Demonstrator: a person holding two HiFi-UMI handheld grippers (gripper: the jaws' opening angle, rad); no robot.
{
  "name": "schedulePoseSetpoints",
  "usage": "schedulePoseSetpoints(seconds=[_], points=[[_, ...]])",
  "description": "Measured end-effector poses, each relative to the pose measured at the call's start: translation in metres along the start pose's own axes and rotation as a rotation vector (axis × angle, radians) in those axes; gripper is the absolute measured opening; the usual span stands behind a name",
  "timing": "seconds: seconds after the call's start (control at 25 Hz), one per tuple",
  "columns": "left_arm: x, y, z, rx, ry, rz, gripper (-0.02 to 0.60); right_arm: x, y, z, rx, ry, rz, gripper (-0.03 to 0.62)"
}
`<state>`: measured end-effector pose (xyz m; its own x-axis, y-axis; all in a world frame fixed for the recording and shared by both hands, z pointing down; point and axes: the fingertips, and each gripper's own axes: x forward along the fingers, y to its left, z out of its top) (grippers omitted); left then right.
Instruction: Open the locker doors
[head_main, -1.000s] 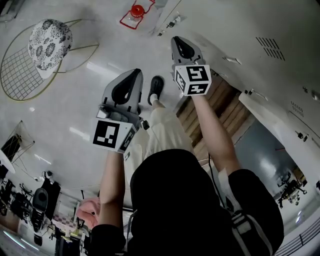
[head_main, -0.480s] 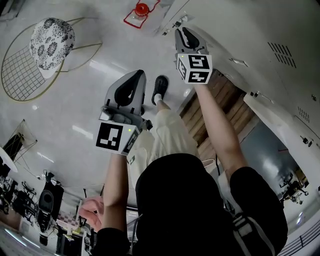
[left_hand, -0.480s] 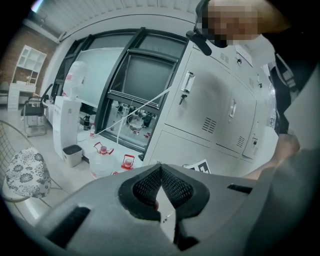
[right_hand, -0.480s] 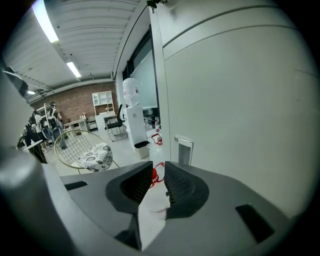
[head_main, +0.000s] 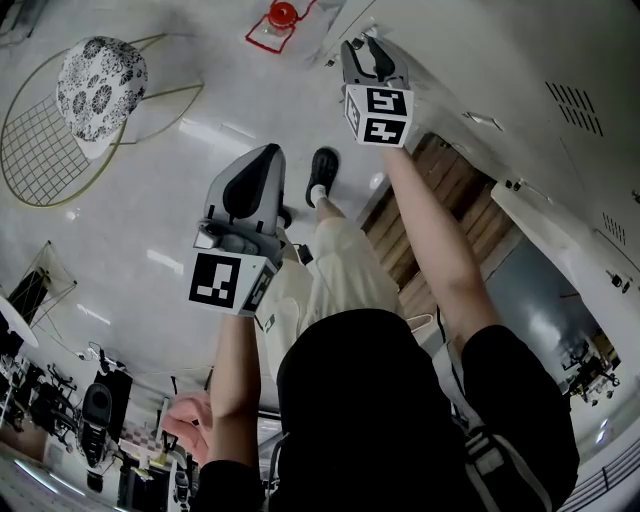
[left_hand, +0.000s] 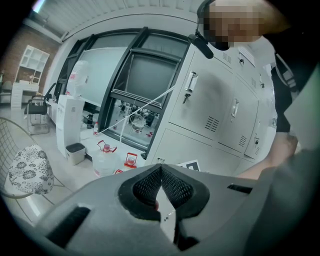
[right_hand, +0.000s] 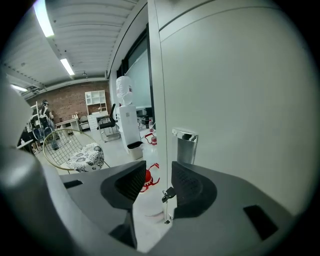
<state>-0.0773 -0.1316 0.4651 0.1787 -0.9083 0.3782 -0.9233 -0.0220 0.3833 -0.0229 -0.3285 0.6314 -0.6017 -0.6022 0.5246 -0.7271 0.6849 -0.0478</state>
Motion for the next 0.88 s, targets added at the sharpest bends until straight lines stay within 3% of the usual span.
schedulePoseSetpoints(seconds=[0.2, 0.32, 0.56, 0.88], points=[[-0.002, 0.004, -0.004, -0.005, -0.006, 0.016, 0.015, 0.012, -0.005, -0.007, 0.027, 0.010, -0.014, 0.193], [-0.002, 0.002, 0.002, 0.002, -0.056, 0.000, 0.015, 0.016, -0.007, -0.007, 0.028, 0.014, -0.018, 0.209], [-0.011, 0.009, -0.006, -0.001, -0.005, 0.020, 0.015, 0.022, -0.001, 0.000, 0.023, 0.018, -0.023, 0.211], [-0.009, 0.010, -0.013, -0.009, -0.011, 0.036, 0.015, 0.029, -0.006, -0.006, 0.021, 0.030, -0.022, 0.213]])
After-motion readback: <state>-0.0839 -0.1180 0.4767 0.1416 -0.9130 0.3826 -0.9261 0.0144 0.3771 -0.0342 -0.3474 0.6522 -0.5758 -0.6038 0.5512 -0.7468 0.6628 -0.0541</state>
